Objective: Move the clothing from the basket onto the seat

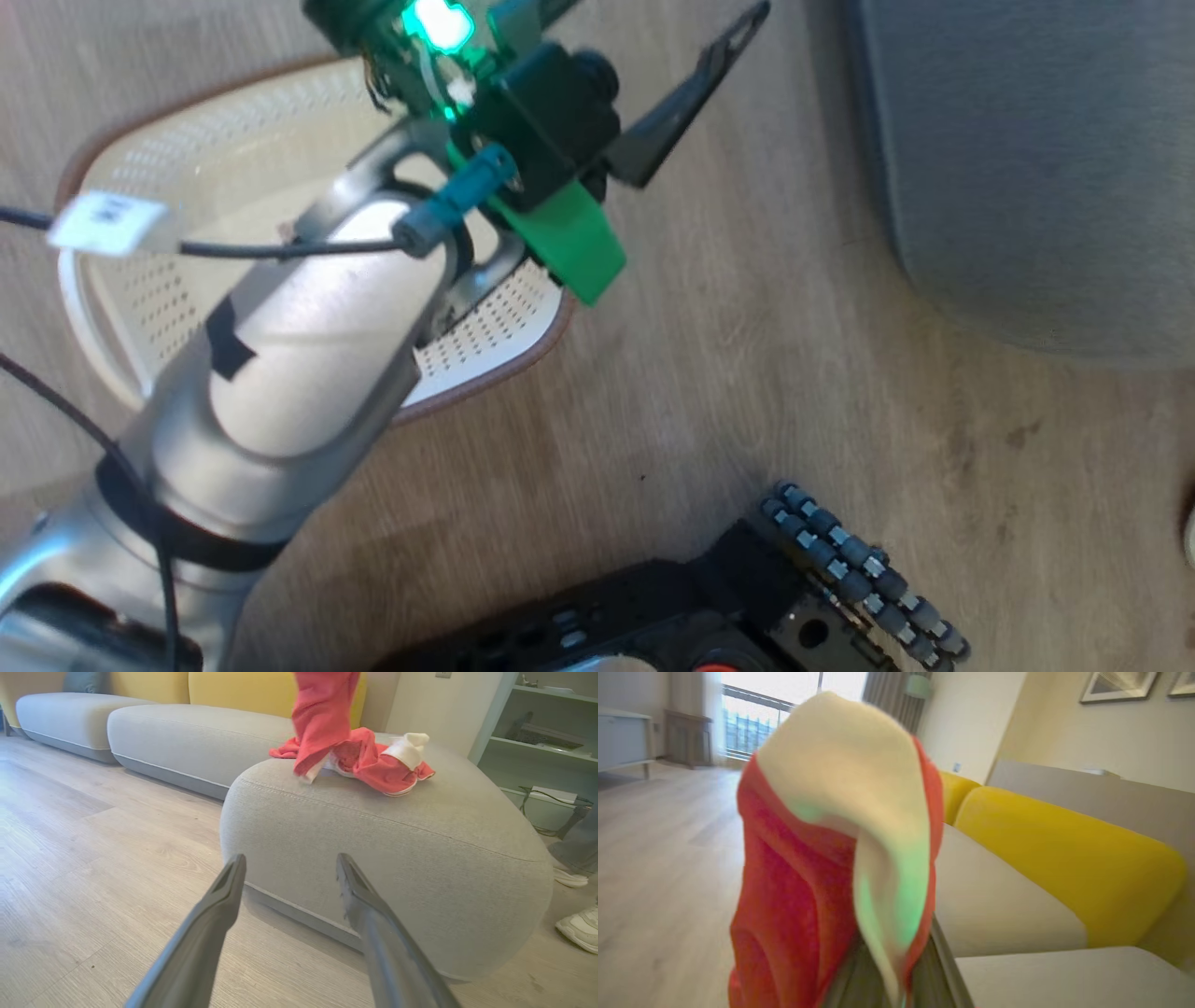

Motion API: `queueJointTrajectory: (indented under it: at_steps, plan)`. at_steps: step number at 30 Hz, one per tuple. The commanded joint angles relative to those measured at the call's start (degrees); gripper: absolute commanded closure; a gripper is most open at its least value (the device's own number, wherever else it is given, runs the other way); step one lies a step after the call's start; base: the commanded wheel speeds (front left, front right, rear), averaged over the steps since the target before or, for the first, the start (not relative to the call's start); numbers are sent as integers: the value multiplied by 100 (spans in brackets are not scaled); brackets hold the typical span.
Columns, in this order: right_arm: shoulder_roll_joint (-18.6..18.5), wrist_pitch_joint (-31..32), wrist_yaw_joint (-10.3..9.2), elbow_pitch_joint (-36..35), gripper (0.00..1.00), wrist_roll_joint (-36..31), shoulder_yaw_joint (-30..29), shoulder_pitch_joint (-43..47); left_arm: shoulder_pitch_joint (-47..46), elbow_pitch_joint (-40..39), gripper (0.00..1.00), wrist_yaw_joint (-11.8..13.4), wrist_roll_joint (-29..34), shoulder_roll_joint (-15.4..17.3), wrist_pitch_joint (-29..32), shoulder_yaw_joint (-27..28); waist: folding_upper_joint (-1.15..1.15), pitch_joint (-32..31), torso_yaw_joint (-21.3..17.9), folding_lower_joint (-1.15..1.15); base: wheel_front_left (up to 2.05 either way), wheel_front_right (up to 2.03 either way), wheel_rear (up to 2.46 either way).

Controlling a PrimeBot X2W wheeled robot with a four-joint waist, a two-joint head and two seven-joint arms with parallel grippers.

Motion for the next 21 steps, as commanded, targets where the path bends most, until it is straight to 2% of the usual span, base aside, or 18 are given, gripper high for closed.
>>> queueJointTrajectory:
  at_steps: [1,4,10,12,13,14,21]
  plan:
    - [-331,93,-2,78,100,-69,-229,-2,-147,-259,0,-12,-37,66,-7,192,1,254,227,-1,0,0,0]
    - [-392,248,-2,553,100,-189,-452,-138,-152,-285,0,22,-61,113,-9,239,1,412,271,-1,0,0,0]
    - [379,152,-2,1513,100,-412,-229,340,15,-265,0,84,-94,187,10,203,1,614,241,-1,0,0,0]
    - [602,100,-2,1807,57,-431,-163,449,70,-259,0,105,-91,219,8,186,1,611,210,-1,0,0,0]
    - [680,51,-2,1908,13,-424,-140,487,96,-254,0,115,-90,238,9,180,1,591,190,-1,0,0,0]
    - [737,-27,-2,1990,0,-413,-132,513,119,-248,0,126,-90,256,10,177,1,561,169,-1,0,0,0]
    - [816,-351,-2,2126,0,-321,102,753,244,-201,0,191,-156,315,-5,192,1,238,50,-1,0,0,0]
